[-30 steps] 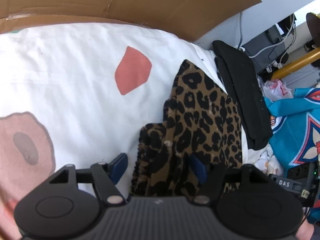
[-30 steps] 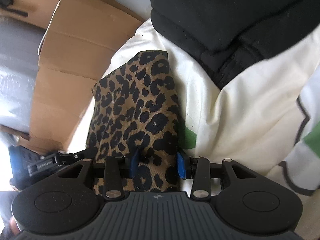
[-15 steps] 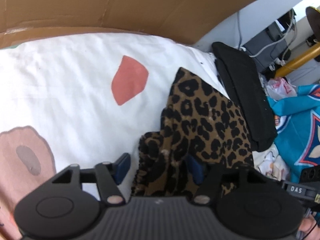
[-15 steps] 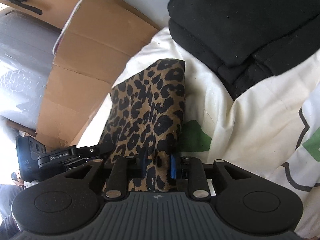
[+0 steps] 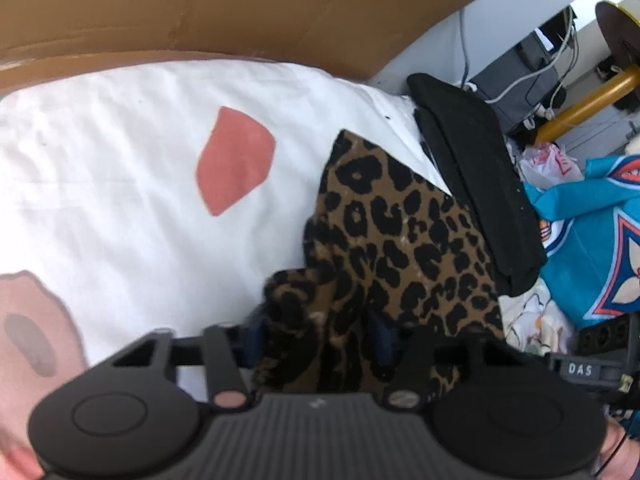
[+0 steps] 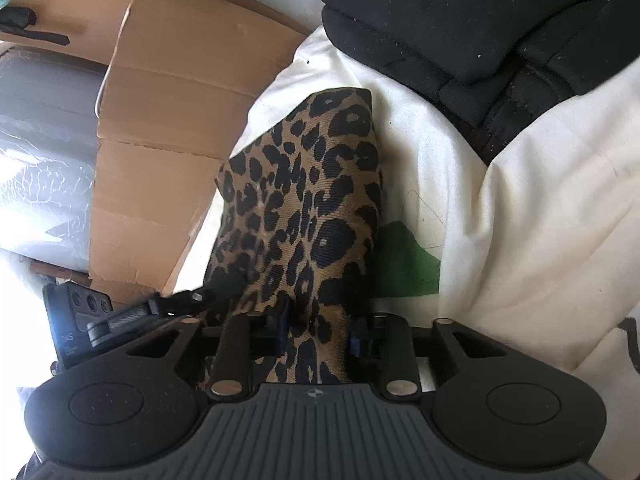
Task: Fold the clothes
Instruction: 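Lift the folded pants off the sheet with both grippers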
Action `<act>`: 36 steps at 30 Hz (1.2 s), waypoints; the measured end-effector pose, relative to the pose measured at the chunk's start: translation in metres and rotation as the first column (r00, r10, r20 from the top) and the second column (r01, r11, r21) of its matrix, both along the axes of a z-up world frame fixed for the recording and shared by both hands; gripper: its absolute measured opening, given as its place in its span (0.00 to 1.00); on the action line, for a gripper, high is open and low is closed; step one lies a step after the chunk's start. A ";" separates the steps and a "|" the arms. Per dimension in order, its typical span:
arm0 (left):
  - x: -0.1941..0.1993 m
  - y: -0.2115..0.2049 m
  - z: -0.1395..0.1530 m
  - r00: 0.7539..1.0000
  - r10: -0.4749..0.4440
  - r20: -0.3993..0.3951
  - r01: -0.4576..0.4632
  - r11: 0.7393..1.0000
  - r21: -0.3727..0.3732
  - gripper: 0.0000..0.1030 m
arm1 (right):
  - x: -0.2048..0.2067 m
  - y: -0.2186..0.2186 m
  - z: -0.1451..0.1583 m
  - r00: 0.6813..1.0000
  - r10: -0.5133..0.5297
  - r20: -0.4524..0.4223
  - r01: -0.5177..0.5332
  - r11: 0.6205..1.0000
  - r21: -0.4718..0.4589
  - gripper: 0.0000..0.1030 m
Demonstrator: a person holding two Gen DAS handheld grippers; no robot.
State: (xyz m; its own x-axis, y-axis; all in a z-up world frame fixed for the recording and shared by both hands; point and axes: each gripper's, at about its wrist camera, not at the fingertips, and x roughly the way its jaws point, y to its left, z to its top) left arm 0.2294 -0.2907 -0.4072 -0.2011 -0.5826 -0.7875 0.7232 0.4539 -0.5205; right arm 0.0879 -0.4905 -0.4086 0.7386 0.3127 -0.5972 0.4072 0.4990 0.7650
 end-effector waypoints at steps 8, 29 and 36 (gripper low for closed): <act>-0.003 -0.005 -0.002 1.000 -0.016 -0.005 0.016 1.000 0.020 0.64 | 0.004 0.001 -0.005 1.000 0.010 0.003 -0.010 0.999 0.030 0.23; -0.016 -0.007 0.024 0.996 -0.011 0.088 0.011 1.000 0.000 0.30 | 0.011 0.000 0.006 0.999 0.030 -0.024 -0.031 0.998 -0.051 0.08; -0.024 0.001 0.039 0.990 0.002 0.143 0.001 1.000 -0.019 0.29 | 0.008 0.008 0.022 0.999 0.050 0.007 -0.048 0.992 -0.112 0.06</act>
